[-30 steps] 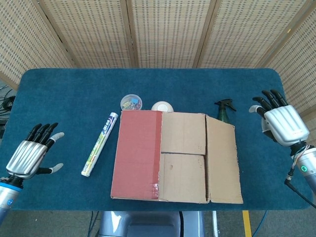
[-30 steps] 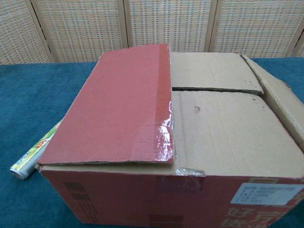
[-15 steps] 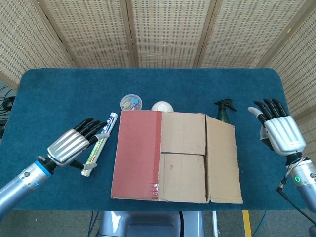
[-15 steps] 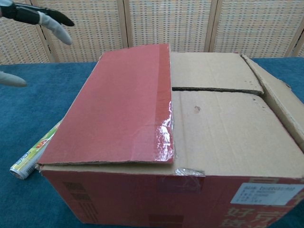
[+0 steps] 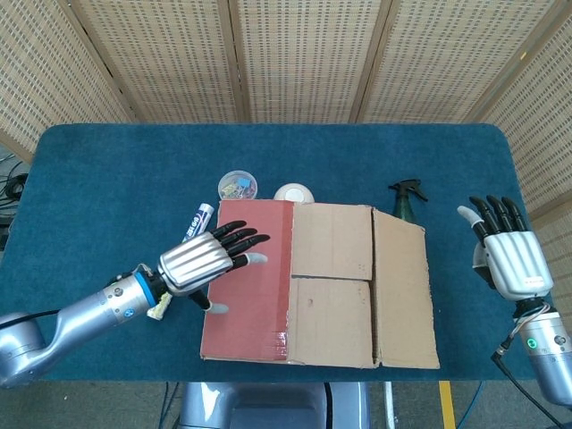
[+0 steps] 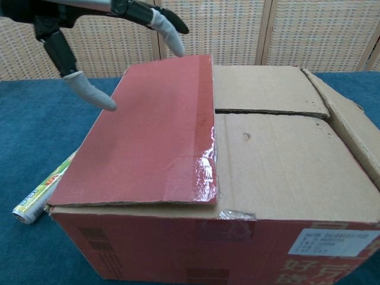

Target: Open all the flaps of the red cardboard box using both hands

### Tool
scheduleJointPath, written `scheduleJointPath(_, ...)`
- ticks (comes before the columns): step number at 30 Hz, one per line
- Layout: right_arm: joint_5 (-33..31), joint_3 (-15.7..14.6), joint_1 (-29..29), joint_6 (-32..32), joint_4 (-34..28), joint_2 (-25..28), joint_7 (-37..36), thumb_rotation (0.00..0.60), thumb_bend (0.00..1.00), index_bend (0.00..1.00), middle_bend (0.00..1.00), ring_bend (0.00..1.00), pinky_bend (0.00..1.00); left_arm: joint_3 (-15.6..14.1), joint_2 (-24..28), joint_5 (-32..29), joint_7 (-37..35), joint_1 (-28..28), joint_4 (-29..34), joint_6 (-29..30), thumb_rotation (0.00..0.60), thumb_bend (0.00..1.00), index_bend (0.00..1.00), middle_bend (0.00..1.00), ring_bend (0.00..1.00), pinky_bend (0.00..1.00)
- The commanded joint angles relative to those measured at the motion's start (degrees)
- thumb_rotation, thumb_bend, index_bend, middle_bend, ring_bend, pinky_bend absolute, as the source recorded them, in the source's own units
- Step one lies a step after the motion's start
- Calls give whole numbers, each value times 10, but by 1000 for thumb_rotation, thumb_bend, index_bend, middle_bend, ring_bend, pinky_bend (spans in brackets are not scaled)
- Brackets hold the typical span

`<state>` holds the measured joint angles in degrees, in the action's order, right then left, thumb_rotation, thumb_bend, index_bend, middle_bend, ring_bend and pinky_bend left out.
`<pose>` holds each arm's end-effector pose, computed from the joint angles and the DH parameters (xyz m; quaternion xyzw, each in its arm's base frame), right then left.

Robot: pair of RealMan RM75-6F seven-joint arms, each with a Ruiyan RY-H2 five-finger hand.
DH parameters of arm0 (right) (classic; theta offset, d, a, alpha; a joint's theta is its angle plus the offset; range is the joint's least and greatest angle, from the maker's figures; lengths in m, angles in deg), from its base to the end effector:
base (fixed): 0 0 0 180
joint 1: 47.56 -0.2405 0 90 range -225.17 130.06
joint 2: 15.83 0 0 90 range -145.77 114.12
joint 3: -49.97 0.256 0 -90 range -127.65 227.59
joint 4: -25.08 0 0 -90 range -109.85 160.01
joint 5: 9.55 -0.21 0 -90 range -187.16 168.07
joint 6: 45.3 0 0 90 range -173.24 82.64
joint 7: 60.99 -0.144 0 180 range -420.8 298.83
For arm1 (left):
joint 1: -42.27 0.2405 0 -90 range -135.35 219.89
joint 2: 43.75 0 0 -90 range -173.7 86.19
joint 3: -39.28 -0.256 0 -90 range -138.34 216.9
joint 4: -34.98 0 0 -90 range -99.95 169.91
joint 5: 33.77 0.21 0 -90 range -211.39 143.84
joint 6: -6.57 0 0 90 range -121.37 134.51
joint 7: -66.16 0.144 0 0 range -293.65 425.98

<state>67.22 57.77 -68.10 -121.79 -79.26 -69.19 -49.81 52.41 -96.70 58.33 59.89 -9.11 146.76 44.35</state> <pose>-0.2361 -0.2680 0.1967 0.6479 -0.3057 0.3830 0.5831 -0.0481 0.3068 0.1037 -0.8743 -0.2383 -0.3655 0.2128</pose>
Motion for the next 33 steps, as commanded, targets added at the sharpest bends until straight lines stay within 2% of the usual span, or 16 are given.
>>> scheduleJointPath(1,-1,-4,10,-11,-1,-10,4,600,904,147,92,0,7,15,-22,-12,-8,-32,-7,-26,445,133,161,0,0,0)
scheduleJointPath(3,-1,-6,16,-16,1,-15,6,600,904,147,92,0,7,21,-35,-20,-9,-52,-12,-41,416,129,161,0,0,0)
scheduleJointPath(7,-1,-7,25,-25,3,-21,5,600,904,147,92,0,7,29,-63,-36,-12,-89,-25,-70,274,128,162,0,0,0)
scheduleJointPath(10,2,-8,31,-30,5,-21,4,600,905,147,93,0,7,35,-85,-55,-15,-120,-40,-96,201,128,177,0,0,0)
scheduleJointPath(20,0,-7,46,-34,11,-20,-11,600,905,147,92,0,8,32,-147,-108,-32,-178,-86,-134,191,128,290,66,27,0)
scheduleJointPath(33,0,-2,54,-30,19,-21,-24,600,905,146,92,0,7,4,-160,-125,-7,-188,-98,-126,190,131,392,186,126,0)
